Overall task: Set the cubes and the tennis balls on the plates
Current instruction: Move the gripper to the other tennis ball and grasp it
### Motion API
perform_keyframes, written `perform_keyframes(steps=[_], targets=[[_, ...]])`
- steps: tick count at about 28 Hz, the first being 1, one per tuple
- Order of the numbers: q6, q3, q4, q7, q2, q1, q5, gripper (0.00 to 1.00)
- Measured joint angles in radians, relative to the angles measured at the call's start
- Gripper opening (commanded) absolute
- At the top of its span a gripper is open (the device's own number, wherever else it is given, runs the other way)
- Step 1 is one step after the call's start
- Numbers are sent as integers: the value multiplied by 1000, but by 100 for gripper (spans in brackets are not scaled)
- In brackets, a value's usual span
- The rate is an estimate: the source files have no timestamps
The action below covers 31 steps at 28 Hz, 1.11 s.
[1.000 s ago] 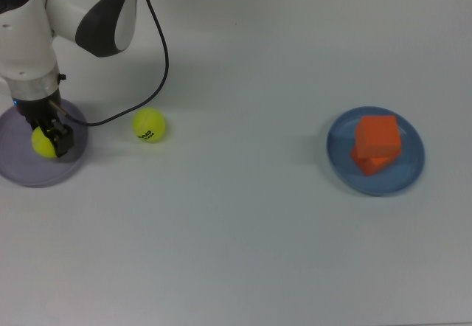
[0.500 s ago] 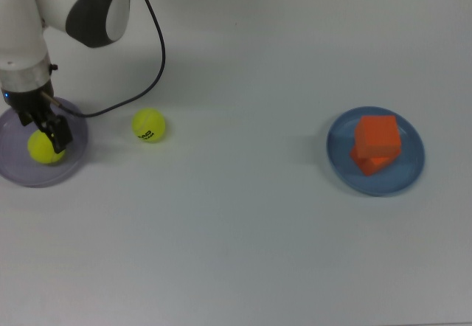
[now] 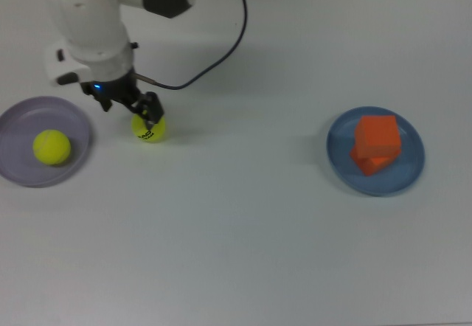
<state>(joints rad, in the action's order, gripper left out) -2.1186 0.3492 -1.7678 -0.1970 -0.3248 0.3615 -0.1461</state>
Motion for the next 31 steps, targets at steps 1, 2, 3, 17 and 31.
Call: perform_keyframes(steps=[1,2,3,17,31], targets=[[0,-5,-8,0,0,6,0,100],[0,-10,-16,0,-1,9,0,100],[0,-16,-24,0,-1,11,0,100],[0,-27,-74,0,-3,6,0,100],[-48,-27,-86,0,-42,5,0,35]])
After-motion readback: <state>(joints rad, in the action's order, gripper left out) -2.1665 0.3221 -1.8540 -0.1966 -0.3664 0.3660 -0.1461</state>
